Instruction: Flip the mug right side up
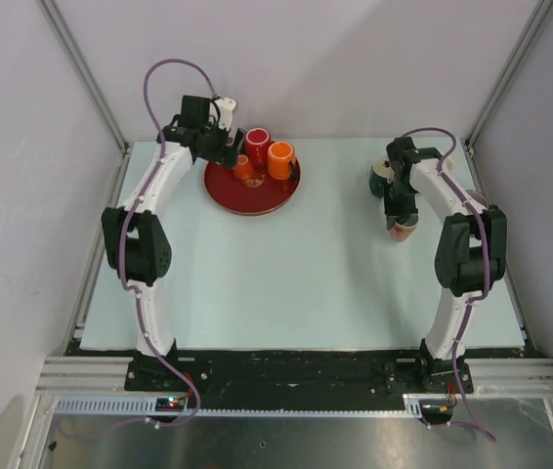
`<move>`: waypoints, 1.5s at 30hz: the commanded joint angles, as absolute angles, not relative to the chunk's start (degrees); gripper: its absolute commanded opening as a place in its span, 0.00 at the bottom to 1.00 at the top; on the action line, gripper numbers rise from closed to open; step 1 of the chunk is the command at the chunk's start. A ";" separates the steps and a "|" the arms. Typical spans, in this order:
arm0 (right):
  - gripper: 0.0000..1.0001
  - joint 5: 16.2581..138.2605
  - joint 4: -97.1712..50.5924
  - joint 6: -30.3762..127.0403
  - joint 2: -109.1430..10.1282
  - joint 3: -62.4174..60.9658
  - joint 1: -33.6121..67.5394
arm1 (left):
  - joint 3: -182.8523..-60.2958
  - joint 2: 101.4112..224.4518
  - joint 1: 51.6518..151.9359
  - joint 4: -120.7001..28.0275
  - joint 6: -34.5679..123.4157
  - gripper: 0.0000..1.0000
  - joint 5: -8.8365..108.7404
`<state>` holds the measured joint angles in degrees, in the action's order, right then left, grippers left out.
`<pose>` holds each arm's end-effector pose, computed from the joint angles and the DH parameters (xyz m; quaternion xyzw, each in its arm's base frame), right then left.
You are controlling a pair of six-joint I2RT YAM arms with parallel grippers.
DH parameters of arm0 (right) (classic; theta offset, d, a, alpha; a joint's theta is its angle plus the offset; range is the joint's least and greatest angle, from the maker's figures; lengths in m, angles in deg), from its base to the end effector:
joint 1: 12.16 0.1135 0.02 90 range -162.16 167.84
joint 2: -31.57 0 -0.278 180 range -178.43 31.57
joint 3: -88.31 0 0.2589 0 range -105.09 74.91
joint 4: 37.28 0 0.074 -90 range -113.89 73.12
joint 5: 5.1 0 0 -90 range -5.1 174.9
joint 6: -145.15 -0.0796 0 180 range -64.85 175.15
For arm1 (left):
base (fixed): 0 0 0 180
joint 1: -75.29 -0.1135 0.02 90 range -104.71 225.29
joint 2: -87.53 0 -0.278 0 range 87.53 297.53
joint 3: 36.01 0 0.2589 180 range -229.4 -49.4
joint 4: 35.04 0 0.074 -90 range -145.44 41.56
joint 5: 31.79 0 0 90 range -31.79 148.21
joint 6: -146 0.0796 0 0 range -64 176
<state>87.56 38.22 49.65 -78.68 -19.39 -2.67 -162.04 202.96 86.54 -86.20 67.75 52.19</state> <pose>0.4017 0.0634 0.2126 -0.0322 0.9938 -0.0093 0.1062 0.4988 -0.1077 0.3126 0.2024 0.8845 -0.0459 0.4178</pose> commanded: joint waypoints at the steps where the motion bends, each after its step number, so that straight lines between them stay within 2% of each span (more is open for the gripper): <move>1: 0.00 88.99 30.85 49.60 -80.34 -19.28 -4.40 | -165.32 208.58 86.97 -85.66 75.30 1.00 56.16; 5: 0.01 88.40 29.08 49.11 -82.08 -19.03 -6.14 | -169.74 213.87 87.04 -85.96 78.25 1.00 54.39; 11: 0.30 86.58 28.27 48.72 -81.68 -18.88 -7.19 | -176.07 219.47 87.67 -85.90 82.81 1.00 49.77; 18: 0.49 86.47 29.48 49.37 -80.40 -19.45 -7.17 | -179.85 221.46 91.01 -85.91 88.88 1.00 45.51; 20: 0.55 86.68 30.50 49.55 -79.67 -19.83 -7.05 | -179.07 220.48 93.20 -85.95 94.90 1.00 43.61; 24: 0.64 86.86 31.90 50.36 -77.17 -20.06 -6.86 | -172.78 215.72 96.72 -85.92 117.61 1.00 39.13; 27: 0.68 87.12 32.49 50.66 -74.99 -19.58 -6.83 | -168.95 213.57 98.26 -85.95 137.47 0.99 36.58; 32: 0.72 85.91 32.01 50.52 -71.67 -17.51 -6.71 | -172.51 217.58 100.25 -85.91 160.86 0.95 36.82; 38: 0.73 82.45 30.52 51.15 -69.60 -15.07 -6.42 | -177.76 224.58 101.57 -86.22 176.78 0.78 44.46; 41: 0.73 82.19 30.57 51.96 -69.23 -14.58 -6.60 | -178.20 226.77 101.26 -86.91 184.26 0.77 49.03; 45: 0.73 81.63 30.55 52.55 -69.27 -14.41 -6.91 | -180.45 228.92 101.50 -87.42 186.34 0.77 49.00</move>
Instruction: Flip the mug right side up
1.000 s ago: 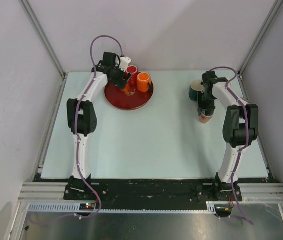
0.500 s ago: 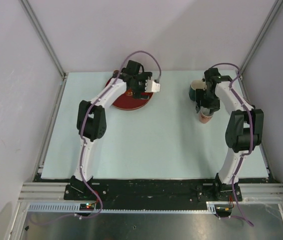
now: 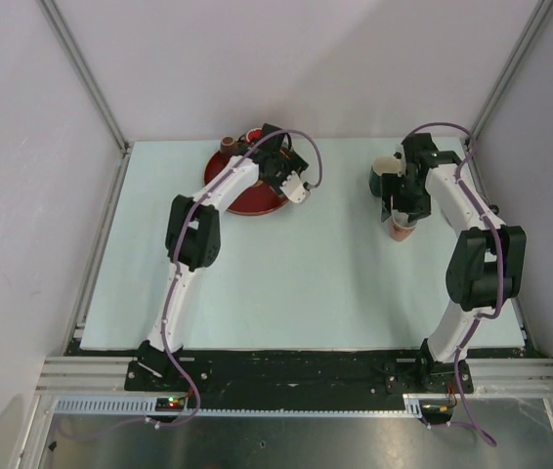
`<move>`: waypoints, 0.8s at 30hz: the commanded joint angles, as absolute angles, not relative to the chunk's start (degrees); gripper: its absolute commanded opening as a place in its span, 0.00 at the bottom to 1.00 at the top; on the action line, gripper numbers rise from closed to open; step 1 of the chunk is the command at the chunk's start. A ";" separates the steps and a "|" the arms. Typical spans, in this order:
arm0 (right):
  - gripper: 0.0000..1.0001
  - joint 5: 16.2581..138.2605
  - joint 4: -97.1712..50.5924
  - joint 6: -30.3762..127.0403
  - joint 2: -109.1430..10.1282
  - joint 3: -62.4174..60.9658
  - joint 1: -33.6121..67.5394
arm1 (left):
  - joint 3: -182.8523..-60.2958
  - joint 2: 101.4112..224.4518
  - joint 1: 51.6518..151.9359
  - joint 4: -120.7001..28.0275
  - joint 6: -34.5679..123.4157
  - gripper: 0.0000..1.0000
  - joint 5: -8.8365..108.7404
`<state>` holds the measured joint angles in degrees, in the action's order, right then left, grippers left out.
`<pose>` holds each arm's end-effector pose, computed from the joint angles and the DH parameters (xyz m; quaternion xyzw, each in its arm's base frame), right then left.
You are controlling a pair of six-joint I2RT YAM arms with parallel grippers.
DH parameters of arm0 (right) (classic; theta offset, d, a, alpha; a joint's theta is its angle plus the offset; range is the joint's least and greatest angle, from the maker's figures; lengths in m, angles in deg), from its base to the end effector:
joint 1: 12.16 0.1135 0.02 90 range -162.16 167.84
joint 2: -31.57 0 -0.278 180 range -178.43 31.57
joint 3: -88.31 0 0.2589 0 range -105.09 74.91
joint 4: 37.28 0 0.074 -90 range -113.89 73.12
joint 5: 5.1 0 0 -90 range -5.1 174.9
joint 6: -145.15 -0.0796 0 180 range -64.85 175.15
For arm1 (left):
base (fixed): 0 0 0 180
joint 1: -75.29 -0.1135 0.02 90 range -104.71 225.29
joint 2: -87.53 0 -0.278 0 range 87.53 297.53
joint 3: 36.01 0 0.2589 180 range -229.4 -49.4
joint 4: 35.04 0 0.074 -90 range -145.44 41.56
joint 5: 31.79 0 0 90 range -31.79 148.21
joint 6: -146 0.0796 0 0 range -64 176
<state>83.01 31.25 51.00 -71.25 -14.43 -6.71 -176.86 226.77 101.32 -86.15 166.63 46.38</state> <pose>0.3945 0.0403 0.2412 -0.0142 0.9824 0.0317 0.1835 0.5212 -0.2727 0.1868 0.8804 0.3114 0.1602 0.3197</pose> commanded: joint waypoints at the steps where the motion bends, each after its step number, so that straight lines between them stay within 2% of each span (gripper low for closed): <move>1: 0.73 81.46 30.49 52.57 -69.34 -14.31 -6.94 | -181.02 229.41 101.67 -87.40 186.43 0.77 48.77; 10: 0.74 80.97 30.44 53.12 -70.72 -14.97 -7.16 | -189.19 237.50 103.06 -87.34 188.90 0.72 52.62; 17: 0.73 80.38 30.92 53.35 -71.10 -15.84 -7.26 | -185.82 237.03 102.82 -87.39 191.62 0.61 54.80; 21: 0.73 79.88 31.16 53.33 -71.22 -16.45 -7.29 | -183.19 236.02 102.87 -87.40 192.69 0.50 54.67; 24: 0.73 80.16 31.35 53.19 -71.14 -16.78 -7.27 | -182.01 234.92 102.97 -87.39 191.51 0.33 54.20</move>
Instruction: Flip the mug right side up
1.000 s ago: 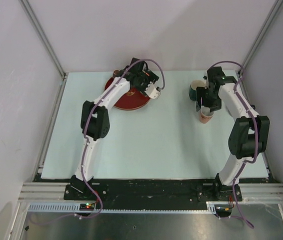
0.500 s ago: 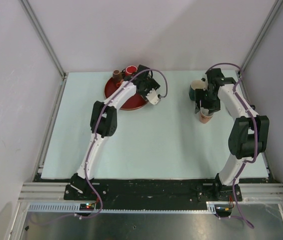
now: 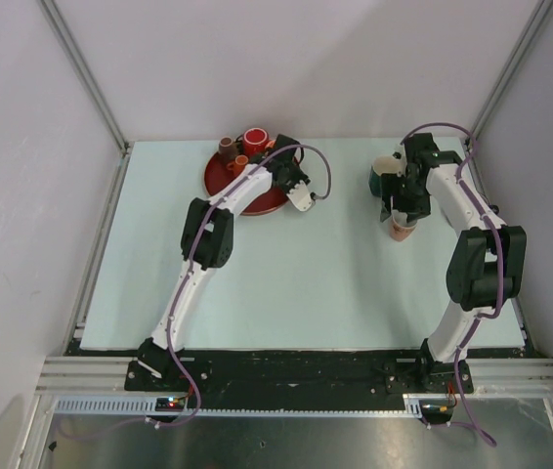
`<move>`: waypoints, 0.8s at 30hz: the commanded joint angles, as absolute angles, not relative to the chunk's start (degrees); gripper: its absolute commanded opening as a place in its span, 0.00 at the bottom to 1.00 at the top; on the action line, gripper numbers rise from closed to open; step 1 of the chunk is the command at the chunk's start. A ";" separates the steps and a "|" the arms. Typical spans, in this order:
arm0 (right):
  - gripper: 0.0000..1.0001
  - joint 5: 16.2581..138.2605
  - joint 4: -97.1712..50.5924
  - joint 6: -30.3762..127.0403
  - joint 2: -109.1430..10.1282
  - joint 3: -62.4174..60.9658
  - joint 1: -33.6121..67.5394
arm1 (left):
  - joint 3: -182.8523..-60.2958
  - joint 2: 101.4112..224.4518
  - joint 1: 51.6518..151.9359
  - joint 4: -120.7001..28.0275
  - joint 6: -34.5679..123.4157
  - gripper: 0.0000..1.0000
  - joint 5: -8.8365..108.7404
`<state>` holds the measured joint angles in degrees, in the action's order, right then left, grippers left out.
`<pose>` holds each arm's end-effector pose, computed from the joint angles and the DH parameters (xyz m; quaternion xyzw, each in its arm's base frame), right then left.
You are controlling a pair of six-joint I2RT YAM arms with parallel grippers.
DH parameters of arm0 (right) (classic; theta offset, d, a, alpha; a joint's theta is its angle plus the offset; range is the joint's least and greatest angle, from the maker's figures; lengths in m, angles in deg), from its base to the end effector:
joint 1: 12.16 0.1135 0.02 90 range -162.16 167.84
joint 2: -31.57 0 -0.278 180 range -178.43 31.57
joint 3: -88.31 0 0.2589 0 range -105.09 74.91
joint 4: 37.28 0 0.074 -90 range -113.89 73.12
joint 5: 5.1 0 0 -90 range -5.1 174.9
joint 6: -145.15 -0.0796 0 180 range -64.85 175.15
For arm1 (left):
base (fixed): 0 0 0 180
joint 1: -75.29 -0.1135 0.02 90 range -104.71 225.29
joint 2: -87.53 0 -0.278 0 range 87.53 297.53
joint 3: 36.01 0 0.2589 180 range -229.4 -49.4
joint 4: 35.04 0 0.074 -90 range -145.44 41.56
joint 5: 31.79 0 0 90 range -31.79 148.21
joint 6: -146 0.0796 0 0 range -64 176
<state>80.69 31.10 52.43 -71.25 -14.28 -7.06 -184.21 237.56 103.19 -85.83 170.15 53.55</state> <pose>0.3944 0.0411 0.2407 -0.0272 0.9816 0.0487 0.1826 0.5384 -0.2924 0.1223 0.8993 0.2954 0.1908 0.2600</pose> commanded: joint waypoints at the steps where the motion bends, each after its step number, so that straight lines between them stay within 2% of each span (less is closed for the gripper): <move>1: 0.73 80.25 31.46 53.20 -71.11 -16.86 -7.30 | -181.98 234.70 102.97 -87.43 190.95 0.27 54.10; 5: 0.73 80.40 32.20 53.15 -70.79 -17.43 -7.28 | -181.68 233.56 102.90 -87.42 188.08 0.07 53.81; 7: 0.73 80.52 32.65 53.18 -70.59 -17.83 -7.32 | -181.50 232.84 102.89 -87.39 186.95 0.02 53.46; 14: 0.73 81.02 34.32 53.21 -68.85 -20.23 -7.33 | -182.49 228.31 102.96 -86.96 179.07 0.00 48.98; 24: 0.74 78.70 34.05 54.02 -62.45 -22.55 -8.31 | -187.14 219.14 102.94 -86.05 143.96 0.00 41.34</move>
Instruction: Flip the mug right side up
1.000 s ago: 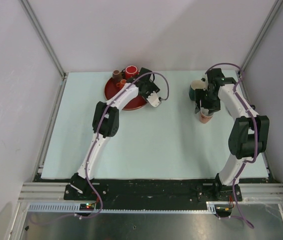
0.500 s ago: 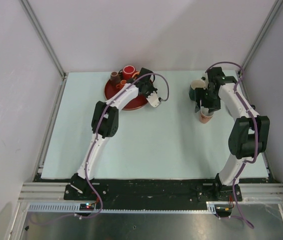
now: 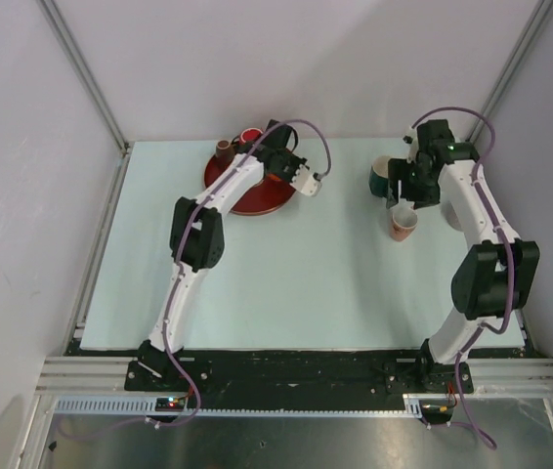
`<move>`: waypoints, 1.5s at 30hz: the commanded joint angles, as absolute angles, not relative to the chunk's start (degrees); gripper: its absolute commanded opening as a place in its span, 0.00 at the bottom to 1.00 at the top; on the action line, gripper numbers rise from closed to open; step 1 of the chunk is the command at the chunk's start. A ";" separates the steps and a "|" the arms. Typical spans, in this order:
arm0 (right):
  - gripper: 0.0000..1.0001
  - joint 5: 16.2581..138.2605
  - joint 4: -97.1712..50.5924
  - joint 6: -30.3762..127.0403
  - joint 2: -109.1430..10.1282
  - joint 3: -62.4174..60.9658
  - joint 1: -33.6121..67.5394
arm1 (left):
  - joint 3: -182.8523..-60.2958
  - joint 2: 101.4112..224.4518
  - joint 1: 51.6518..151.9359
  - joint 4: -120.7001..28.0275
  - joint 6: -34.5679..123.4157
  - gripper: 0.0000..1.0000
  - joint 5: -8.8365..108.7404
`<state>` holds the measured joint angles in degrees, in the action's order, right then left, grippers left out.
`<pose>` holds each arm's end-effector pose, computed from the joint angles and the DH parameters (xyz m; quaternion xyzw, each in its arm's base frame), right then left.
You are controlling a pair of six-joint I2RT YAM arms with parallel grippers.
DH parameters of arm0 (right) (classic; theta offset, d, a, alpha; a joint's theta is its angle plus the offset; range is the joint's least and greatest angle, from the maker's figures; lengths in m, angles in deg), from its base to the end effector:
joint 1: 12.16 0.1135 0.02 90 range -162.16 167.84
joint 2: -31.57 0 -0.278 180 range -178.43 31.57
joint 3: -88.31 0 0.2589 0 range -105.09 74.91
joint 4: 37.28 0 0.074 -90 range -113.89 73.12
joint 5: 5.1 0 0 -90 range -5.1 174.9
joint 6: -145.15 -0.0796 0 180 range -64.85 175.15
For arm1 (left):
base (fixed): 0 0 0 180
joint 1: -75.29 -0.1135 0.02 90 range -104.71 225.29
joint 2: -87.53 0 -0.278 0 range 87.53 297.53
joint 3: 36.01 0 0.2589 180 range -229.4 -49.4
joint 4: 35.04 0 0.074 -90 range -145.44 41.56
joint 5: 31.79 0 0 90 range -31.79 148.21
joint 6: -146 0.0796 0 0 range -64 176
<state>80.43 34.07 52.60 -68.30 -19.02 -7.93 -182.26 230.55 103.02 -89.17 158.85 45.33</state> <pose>0.3903 0.0351 0.2833 -0.0231 0.9732 0.0513 0.2231 0.5194 -0.2931 0.1777 0.8664 0.3573 0.1189 0.3280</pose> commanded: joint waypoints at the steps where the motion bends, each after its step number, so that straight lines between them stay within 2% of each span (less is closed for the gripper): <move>1: 0.74 78.11 33.74 54.01 -61.71 -22.65 -8.34 | -187.58 218.15 102.91 -85.97 139.44 0.00 41.21; 8: 0.77 67.14 24.75 53.89 -53.22 -17.79 -7.65 | -189.97 211.50 101.87 -85.94 106.57 0.00 39.86; 12: 0.79 56.63 15.74 49.81 -48.82 -13.43 -6.51 | -190.55 207.62 99.88 -85.93 88.26 0.00 34.56; 14: 0.84 51.62 9.00 46.03 -47.35 -11.12 -4.66 | -190.58 205.75 98.84 -85.96 79.12 0.00 30.24; 16: 0.93 49.55 3.04 43.44 -46.91 -10.14 -1.19 | -190.08 203.81 98.17 -85.97 71.36 0.00 25.60; 18: 0.98 48.11 -3.62 40.97 -47.22 -9.70 2.42 | -189.12 201.85 98.00 -85.97 66.39 0.00 20.22; 23: 0.99 41.63 -23.72 28.89 -50.12 -8.42 5.34 | -188.03 198.90 98.39 -85.91 61.00 0.00 10.08; 30: 0.98 39.66 -32.68 21.38 -54.92 -10.12 6.73 | -190.21 198.49 98.91 -85.87 57.53 0.00 5.08; 32: 0.93 38.46 -33.64 20.40 -56.56 -10.73 7.77 | -191.15 198.87 99.30 -85.53 56.78 0.00 4.70; 34: 0.83 36.70 -34.37 19.65 -58.03 -11.56 8.53 | -191.45 199.06 99.42 -84.34 54.53 0.00 4.29; 36: 0.58 34.97 -35.89 18.59 -59.14 -12.32 9.05 | -191.31 199.34 99.52 -82.95 52.45 0.00 4.55; 37: 0.41 34.32 -36.65 18.10 -59.57 -12.52 9.17 | -191.15 199.55 99.45 -82.31 51.68 0.00 5.06; 39: 0.14 33.80 -37.65 17.83 -59.90 -12.62 9.32 | -190.82 199.82 99.42 -81.25 51.19 0.00 6.69; 41: 0.03 35.50 -34.00 20.75 -59.59 -13.33 9.25 | -190.23 200.22 99.23 -80.79 51.61 0.03 8.42; 42: 0.02 37.48 -29.82 23.93 -59.36 -14.04 9.26 | -189.69 200.34 99.04 -80.70 52.01 0.13 9.45; 43: 0.01 39.61 -23.47 26.71 -59.20 -15.27 9.19 | -189.24 200.40 98.94 -80.65 52.86 0.38 11.38; 45: 0.00 46.84 -12.58 34.44 -59.37 -17.44 8.80 | -187.90 200.32 98.19 -80.62 54.76 0.78 15.57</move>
<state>36.30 -29.05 20.19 -59.38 -13.03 8.79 -187.66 202.20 98.41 -84.14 56.45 8.37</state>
